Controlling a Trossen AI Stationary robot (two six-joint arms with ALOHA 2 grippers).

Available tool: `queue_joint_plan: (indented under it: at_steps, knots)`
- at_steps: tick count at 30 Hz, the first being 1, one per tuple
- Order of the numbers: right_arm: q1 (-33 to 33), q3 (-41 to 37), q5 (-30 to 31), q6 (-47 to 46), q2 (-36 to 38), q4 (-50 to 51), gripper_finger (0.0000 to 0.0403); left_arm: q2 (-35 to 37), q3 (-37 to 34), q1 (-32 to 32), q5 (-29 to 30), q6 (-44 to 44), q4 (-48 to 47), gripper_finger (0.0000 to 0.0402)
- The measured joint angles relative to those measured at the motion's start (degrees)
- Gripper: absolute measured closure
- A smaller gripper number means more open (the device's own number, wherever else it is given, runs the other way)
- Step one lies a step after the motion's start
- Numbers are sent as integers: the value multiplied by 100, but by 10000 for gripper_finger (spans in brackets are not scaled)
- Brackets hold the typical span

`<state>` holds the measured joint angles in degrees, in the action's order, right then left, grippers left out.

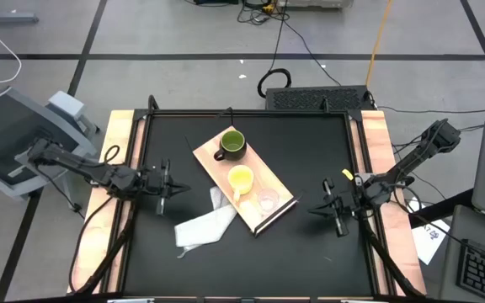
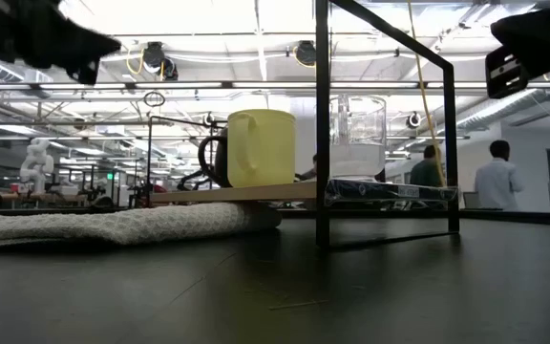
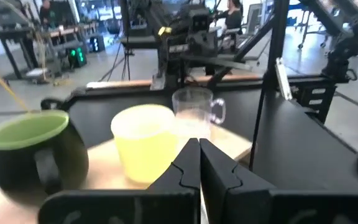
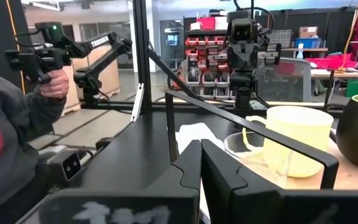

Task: Stack small to large cups/mugs on shelf
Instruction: Adjust all the mugs

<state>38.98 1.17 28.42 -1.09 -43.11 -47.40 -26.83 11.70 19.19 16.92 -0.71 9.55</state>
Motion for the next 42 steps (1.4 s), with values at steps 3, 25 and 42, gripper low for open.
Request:
queue_joint_plan:
  at_steps: [3, 25, 42]
  knots:
    - [0, 0, 0, 26, 2, 13, 403, 33, -272, -72, 13, 168, 225, 401]
    - [0, 2, -4, 335, 0, 117, 403, 304, -1111, -389, 656, -33, 1442, 401]
    - [0, 2, -7, 491, 0, 308, 403, 295, -1110, -799, -645, -564, 821, 394]
